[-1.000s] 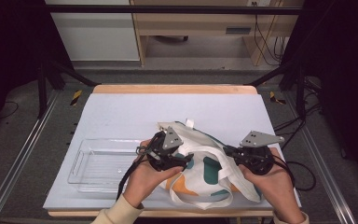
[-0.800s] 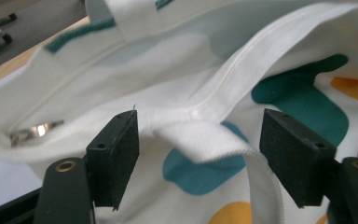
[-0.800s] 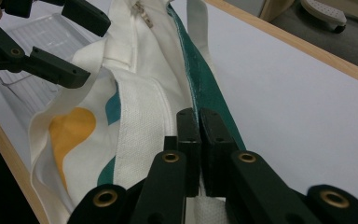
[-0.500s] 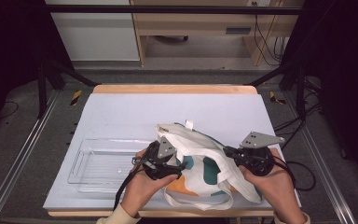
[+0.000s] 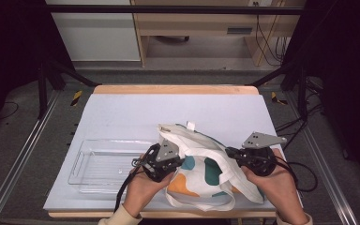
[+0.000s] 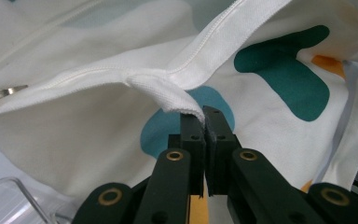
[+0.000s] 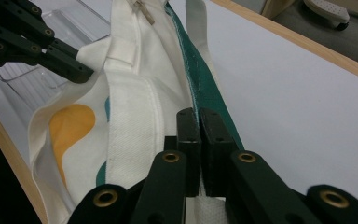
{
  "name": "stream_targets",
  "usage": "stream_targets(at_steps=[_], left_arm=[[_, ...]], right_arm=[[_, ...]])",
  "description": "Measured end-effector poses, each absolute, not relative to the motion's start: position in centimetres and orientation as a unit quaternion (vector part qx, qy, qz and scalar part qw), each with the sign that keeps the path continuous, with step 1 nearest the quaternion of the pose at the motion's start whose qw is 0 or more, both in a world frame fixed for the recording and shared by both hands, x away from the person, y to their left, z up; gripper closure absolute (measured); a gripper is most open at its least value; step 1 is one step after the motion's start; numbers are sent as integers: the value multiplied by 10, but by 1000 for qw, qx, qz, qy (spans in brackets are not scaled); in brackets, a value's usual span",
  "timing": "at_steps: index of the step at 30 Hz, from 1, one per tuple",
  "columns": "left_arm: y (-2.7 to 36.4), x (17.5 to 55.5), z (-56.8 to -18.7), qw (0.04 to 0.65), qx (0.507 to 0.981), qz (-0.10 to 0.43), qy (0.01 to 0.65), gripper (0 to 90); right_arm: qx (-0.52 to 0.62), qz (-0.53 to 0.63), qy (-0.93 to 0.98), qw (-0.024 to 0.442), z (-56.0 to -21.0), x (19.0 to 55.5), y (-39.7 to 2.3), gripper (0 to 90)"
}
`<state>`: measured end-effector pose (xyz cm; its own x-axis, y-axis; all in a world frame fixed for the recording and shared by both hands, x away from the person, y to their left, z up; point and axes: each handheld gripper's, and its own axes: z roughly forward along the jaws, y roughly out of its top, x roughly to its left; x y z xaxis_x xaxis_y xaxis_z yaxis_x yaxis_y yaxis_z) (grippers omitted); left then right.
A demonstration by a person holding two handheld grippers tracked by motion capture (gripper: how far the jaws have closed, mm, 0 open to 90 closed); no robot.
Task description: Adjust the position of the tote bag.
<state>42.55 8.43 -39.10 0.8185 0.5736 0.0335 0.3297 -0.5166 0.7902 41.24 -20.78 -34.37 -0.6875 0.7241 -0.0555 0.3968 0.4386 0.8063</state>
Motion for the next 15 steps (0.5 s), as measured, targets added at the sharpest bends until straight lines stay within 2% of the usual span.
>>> stream_targets(at_steps=[15], left_arm=[[101, 387, -408, 400, 874, 138, 241, 883]], right_arm=[[358, 414, 812, 205, -342, 418, -222, 879]])
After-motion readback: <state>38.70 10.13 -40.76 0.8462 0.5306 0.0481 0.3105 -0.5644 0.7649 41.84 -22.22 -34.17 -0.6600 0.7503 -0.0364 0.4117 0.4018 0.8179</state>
